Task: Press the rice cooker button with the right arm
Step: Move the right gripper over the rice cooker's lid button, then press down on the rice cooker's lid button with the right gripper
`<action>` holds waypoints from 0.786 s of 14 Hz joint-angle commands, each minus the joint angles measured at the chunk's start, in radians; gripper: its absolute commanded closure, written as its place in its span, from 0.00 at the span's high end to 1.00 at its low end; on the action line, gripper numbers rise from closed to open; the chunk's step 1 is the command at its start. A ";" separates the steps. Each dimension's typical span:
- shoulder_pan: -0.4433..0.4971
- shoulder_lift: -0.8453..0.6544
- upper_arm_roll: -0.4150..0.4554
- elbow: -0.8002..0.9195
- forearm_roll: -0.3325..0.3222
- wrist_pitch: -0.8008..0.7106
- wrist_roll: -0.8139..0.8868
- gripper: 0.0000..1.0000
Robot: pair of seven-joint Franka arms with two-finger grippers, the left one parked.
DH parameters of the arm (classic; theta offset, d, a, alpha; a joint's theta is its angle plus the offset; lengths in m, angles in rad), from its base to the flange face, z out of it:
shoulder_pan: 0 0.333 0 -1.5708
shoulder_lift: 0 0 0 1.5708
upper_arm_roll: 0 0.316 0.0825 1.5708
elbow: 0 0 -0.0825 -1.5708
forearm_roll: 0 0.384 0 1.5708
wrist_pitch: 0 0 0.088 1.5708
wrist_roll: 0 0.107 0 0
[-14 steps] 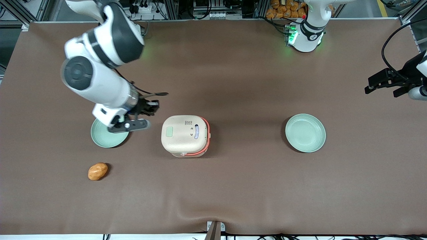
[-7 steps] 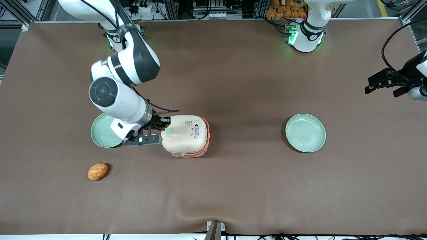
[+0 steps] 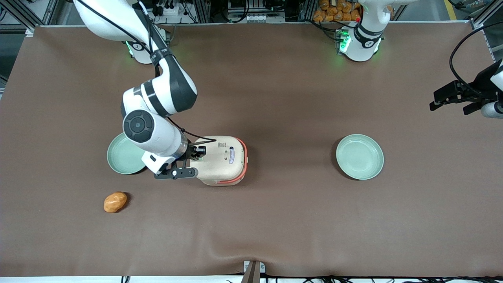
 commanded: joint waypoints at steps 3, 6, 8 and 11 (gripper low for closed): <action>0.020 0.014 -0.010 0.010 0.025 0.005 -0.005 0.13; 0.025 0.017 -0.010 0.010 0.023 0.005 -0.006 0.12; 0.026 0.026 -0.010 0.010 0.023 0.005 -0.006 0.12; 0.030 0.034 -0.010 0.010 0.023 0.005 -0.008 0.10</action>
